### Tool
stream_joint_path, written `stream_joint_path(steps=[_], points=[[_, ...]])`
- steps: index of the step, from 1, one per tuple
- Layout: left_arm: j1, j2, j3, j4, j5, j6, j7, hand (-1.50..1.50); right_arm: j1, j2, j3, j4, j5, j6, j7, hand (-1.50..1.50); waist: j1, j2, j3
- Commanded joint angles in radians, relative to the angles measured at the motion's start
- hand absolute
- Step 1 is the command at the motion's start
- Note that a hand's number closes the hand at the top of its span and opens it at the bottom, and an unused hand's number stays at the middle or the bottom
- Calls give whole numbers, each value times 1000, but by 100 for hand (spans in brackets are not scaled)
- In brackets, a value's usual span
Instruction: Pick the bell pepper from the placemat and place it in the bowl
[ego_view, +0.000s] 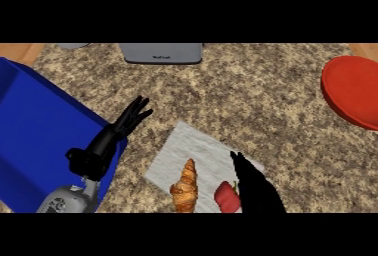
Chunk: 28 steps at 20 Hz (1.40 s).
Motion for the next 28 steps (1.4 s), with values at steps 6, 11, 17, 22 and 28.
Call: stream_joint_path(steps=[6,11,17,22,28], points=[[-5,-16,12,4,-20,-2,6,0,-127,123,15,31,28,176,275,-150,-13,-1,4],[-31,-8,60,76,4,-43,-45,0,-177,125,82,46,96,114,329,-150,-17,0,3],[28,-14,40,-29,-23,-18,0,0,-106,125,102,89,239,74,259,-150,-15,-4,4],[52,-9,45,-18,-14,-50,-14,0,-48,113,71,154,325,58,176,-150,-17,-2,4],[75,-39,21,19,-55,-51,-67,0,-7,125,38,232,332,-6,123,-150,-15,0,5]])
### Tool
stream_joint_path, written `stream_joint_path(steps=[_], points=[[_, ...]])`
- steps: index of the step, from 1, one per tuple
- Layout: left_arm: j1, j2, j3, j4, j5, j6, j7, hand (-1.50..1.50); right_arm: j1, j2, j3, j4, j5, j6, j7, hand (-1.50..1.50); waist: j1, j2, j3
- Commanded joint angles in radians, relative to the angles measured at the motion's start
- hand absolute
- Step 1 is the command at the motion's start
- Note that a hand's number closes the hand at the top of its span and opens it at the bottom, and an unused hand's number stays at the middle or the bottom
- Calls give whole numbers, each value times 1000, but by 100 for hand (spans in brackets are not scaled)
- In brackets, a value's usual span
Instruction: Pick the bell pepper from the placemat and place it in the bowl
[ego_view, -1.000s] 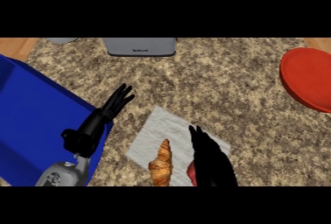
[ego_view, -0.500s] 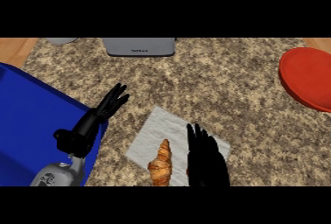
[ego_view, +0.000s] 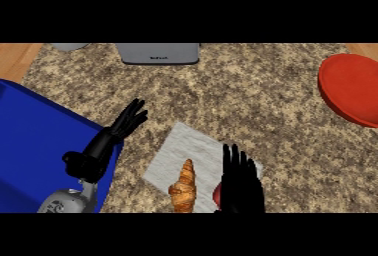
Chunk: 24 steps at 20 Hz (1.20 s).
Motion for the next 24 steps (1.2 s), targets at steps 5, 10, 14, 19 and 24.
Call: stream_joint_path(steps=[5,10,14,19,24], points=[[-28,-41,-1,-14,-30,18,32,0,43,9,-62,34,-15,6,83,-150,-3,0,1],[-4,-29,25,-70,-24,-6,72,0,-9,16,-111,179,-26,-63,-6,-150,6,0,1],[-21,-63,35,-4,-58,-21,41,0,49,17,-91,195,-8,-153,-77,-150,1,1,1],[19,-50,62,-34,-42,-67,51,0,64,14,-44,114,106,-141,-95,150,1,0,1],[95,-68,47,-87,-73,-74,22,0,-67,17,-80,208,57,-168,-69,150,6,0,1]])
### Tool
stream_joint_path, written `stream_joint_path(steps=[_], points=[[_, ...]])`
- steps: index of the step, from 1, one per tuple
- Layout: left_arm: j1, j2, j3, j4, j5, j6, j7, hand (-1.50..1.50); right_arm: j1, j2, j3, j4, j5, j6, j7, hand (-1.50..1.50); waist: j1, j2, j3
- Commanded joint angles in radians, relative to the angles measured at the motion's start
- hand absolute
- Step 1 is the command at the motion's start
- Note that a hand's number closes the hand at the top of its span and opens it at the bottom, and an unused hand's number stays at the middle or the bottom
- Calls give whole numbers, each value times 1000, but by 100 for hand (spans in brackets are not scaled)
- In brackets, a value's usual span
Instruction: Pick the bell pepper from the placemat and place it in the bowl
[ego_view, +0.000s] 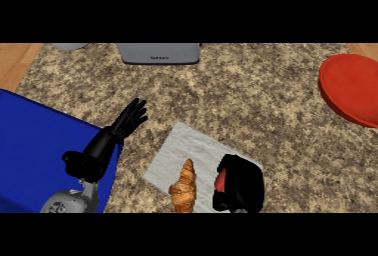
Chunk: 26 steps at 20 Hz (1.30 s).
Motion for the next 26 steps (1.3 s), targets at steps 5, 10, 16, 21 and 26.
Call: stream_joint_path(steps=[5,10,16,21,26], points=[[-19,-17,-7,15,0,-3,0,0,8,-370,126,-73,-166,183,-558,150,21,10,4],[-12,0,7,17,1,-11,-10,0,-3,-662,88,-140,-234,168,-926,150,5,6,4],[-10,-16,10,2,-20,25,6,0,-1,-934,-212,-62,-350,-87,-1309,150,-22,-1,4],[-3,10,41,-1,1,4,3,0,30,-936,-448,-14,-667,-150,-1539,150,-33,-4,4],[-48,-18,29,50,-2,4,17,0,14,-928,-623,71,-975,8,-1670,150,-30,2,2]])
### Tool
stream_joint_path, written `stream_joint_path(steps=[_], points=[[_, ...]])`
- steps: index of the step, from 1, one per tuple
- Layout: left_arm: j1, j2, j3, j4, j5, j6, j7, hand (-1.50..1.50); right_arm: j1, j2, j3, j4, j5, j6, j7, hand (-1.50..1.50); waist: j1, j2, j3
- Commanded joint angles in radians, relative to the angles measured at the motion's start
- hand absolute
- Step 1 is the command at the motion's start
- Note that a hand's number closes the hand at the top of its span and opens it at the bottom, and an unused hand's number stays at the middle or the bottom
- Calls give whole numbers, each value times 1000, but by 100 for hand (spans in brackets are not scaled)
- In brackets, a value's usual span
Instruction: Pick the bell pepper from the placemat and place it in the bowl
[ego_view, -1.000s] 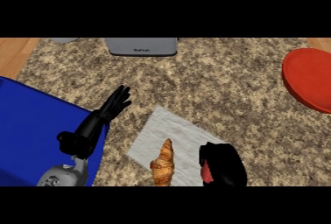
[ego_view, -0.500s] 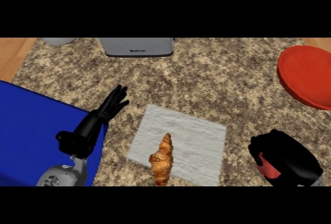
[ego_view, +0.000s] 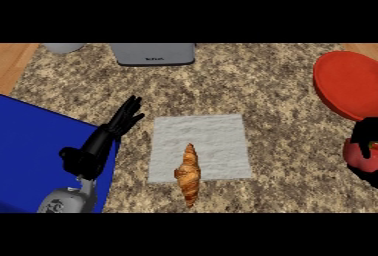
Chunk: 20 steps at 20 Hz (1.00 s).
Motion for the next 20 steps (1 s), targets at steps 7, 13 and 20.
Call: stream_joint_path(steps=[7,13,20], points=[[34,-10,-23,-31,-30,-24,-27,0,-188,-17,-202,420,-157,205,-164,150,38,5,-2],[-20,-19,-3,19,-17,-36,-32,0,-377,38,-220,710,-4,-8,-268,150,55,12,0],[-14,-31,-12,4,-18,-44,-1,0,-638,92,-186,1056,144,-117,-329,150,72,15,0]])
